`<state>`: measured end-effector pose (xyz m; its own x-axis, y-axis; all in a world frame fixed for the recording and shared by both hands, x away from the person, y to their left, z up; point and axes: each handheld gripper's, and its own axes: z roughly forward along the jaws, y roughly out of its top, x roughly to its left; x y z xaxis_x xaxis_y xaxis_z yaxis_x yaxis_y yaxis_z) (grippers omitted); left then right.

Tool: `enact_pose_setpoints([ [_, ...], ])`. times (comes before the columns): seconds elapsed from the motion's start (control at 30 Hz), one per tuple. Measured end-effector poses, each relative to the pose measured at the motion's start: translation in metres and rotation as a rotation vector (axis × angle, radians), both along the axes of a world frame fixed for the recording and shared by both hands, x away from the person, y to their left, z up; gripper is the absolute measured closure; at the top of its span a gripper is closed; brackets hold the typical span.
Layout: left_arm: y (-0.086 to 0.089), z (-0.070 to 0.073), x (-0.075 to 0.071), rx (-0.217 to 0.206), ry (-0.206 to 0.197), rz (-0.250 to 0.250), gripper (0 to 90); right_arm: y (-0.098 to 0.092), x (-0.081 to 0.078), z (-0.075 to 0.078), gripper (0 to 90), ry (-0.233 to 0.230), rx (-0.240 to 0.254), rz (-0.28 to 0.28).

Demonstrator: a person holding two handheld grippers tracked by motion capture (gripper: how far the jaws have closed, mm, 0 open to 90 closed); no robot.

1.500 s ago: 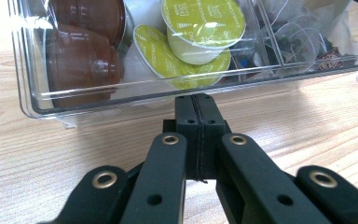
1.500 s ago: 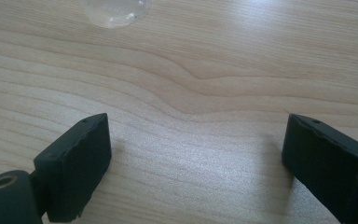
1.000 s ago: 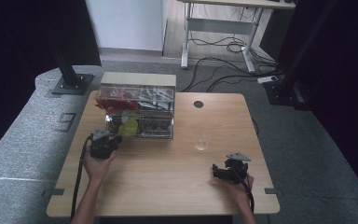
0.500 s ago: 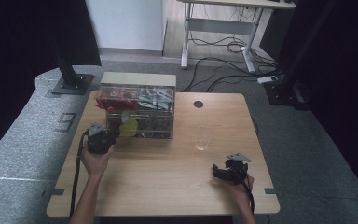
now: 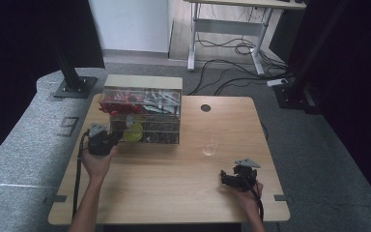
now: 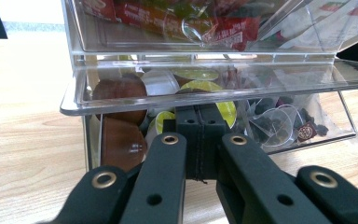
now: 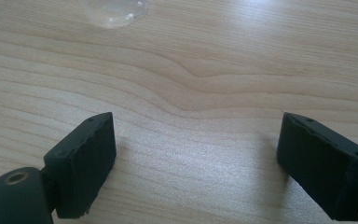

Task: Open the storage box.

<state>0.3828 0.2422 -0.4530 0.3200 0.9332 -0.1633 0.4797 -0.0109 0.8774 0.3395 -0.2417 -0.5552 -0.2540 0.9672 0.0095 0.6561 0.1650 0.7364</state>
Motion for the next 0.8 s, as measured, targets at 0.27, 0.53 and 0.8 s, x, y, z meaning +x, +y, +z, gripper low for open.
enact_pose_setpoints([
  [0.27, 0.0, 0.004, 0.003, 0.003, 0.004, 0.0, 90.0, 0.0, 0.0, 0.0, 11.9, -0.001, 0.0, -0.001],
  [0.53, 0.001, 0.011, 0.005, 0.005, 0.002, -0.002, 90.0, 0.0, 0.0, 0.0, 12.2, -0.001, 0.0, -0.001],
  [0.8, 0.001, 0.017, 0.009, -0.004, -0.006, 0.004, 90.0, 0.0, 0.0, 0.0, 12.2, -0.001, 0.001, -0.001],
])
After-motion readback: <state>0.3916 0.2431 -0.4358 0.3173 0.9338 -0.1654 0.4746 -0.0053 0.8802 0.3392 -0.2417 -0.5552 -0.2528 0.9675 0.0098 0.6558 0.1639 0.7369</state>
